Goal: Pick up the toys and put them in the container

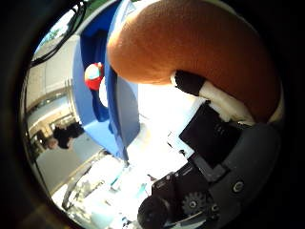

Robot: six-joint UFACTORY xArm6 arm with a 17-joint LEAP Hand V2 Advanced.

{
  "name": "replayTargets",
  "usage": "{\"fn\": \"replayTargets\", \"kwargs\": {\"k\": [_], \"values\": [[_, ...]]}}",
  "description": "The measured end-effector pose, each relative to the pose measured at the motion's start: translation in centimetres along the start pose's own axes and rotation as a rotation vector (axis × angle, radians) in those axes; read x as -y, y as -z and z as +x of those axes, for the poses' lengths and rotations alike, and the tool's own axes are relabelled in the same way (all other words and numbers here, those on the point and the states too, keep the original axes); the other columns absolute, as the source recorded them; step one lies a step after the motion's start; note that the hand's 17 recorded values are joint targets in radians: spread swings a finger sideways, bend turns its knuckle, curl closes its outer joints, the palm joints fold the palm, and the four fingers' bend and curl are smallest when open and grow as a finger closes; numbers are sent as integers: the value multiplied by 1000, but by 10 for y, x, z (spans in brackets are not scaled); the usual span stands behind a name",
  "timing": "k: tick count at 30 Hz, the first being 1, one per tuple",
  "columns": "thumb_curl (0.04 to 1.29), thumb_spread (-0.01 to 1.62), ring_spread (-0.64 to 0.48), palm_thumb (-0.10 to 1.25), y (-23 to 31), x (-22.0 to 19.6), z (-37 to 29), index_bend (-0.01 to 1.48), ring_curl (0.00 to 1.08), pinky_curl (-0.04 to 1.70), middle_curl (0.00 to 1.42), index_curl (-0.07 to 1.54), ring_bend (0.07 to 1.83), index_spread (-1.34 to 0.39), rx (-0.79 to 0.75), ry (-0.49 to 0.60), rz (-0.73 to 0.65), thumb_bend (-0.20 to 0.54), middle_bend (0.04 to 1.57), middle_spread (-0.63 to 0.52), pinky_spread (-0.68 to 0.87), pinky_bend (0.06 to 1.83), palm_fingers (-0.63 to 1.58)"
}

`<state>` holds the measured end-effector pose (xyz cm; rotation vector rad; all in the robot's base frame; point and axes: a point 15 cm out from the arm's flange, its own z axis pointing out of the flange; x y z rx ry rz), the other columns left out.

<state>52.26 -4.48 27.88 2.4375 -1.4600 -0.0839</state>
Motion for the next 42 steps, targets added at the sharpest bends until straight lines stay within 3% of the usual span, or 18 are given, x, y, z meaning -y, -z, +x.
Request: {"fn": "replayTargets", "kwargs": {"k": [8, 15, 25, 33, 35, 36, 37, 38, 40, 42], "values": [[662, 1099, -109, 965, 97, -75, -43, 785, 835, 818, 1008, 383, 1418, -921, 7, -5, 52, -17, 1234, -214, 179, 1495, 865], [686, 1115, -113, 958, 149, -70, -128, 820, 849, 861, 1035, 486, 1464, -968, 138, 36, 206, -15, 1279, -210, 166, 1530, 807], [698, 1114, -114, 947, 163, 47, -204, 818, 855, 895, 1048, 630, 1510, -1001, 124, -8, 417, -25, 1323, -205, 152, 1560, 755], [631, 1166, -70, 852, 108, 140, -227, 819, 805, 890, 1015, 824, 1503, -959, 145, -100, 451, -30, 1285, -191, 169, 1486, 722], [602, 1175, -27, 825, 91, 148, -229, 763, 745, 853, 940, 845, 1376, -874, 148, -106, 423, -36, 1177, -166, 206, 1446, 658], [596, 1175, -4, 815, 81, 150, -230, 734, 732, 850, 912, 842, 1328, -831, 149, -105, 403, -38, 1093, -164, 219, 1428, 505], [573, 1165, 94, 779, 73, 152, -232, 595, 726, 876, 806, 830, 1220, -661, 150, -103, 385, -45, 776, -116, 275, 1419, -104], [559, 1157, 142, 758, 66, 153, -233, 518, 651, 820, 723, 776, 1078, -603, 150, -95, 370, -47, 634, -77, 306, 1339, -265], [535, 1144, 214, 742, 57, 153, -232, 369, 509, 724, 600, 664, 836, -552, 146, -70, 347, -39, 421, -3, 356, 1229, -323], [521, 1136, 252, 739, 54, 151, -229, 291, 440, 671, 540, 606, 722, -525, 144, -47, 340, -34, 313, 38, 389, 1152, -283]]}}
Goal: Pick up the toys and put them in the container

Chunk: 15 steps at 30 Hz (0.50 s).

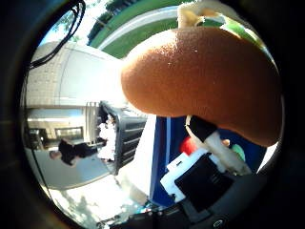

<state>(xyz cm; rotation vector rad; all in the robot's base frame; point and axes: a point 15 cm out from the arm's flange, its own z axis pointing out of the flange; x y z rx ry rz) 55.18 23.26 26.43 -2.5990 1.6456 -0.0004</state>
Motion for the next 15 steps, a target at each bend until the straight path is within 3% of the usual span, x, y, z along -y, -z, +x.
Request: {"fn": "replayTargets", "kwargs": {"k": [4, 15], "values": [[485, 1119, 310, 729, 17, -2, 3, 168, 352, 575, 436, 503, 555, -483, -2, 9, 17, -31, 142, 115, 461, 1008, -167], [441, 1106, 341, 740, 138, -59, 21, 162, 308, 436, 307, 373, 433, -436, -14, 26, 75, -25, 126, 155, 517, 816, -105]]}}
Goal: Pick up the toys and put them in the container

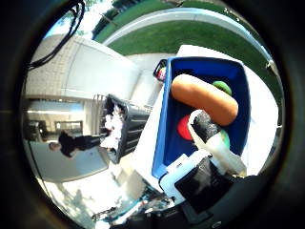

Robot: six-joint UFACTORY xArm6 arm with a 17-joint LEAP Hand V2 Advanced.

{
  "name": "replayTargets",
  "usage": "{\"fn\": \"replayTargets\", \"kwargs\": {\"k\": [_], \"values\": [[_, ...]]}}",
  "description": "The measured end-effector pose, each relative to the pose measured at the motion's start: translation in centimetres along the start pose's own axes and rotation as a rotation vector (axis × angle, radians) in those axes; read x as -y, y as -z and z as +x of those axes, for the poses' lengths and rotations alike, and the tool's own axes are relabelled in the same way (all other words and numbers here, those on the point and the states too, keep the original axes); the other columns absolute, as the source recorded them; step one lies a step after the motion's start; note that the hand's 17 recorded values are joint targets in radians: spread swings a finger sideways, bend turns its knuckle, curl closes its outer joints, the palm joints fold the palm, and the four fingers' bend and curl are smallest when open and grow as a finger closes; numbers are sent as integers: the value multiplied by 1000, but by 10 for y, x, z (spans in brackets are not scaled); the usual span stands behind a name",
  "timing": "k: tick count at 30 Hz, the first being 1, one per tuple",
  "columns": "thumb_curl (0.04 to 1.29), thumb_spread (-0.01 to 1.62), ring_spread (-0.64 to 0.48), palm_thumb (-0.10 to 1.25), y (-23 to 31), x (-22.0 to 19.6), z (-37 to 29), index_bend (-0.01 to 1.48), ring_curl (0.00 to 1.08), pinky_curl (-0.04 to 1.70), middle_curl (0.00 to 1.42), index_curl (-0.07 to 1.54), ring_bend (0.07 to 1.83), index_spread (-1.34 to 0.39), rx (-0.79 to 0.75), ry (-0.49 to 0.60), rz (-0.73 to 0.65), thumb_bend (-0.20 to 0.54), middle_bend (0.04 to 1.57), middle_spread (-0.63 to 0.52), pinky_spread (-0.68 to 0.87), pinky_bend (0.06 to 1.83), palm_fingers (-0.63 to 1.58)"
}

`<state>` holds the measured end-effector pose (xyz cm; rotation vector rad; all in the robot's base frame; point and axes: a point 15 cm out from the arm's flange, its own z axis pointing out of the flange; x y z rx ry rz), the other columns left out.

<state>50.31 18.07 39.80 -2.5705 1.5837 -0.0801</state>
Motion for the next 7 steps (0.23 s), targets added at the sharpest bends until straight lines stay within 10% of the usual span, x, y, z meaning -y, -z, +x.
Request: {"fn": "replayTargets", "kwargs": {"k": [7], "values": [[428, 1127, 334, 759, 74, -73, 13, 196, 301, 370, 266, 347, 379, -394, 0, -22, -35, -22, 134, 150, 497, 717, -57]]}}
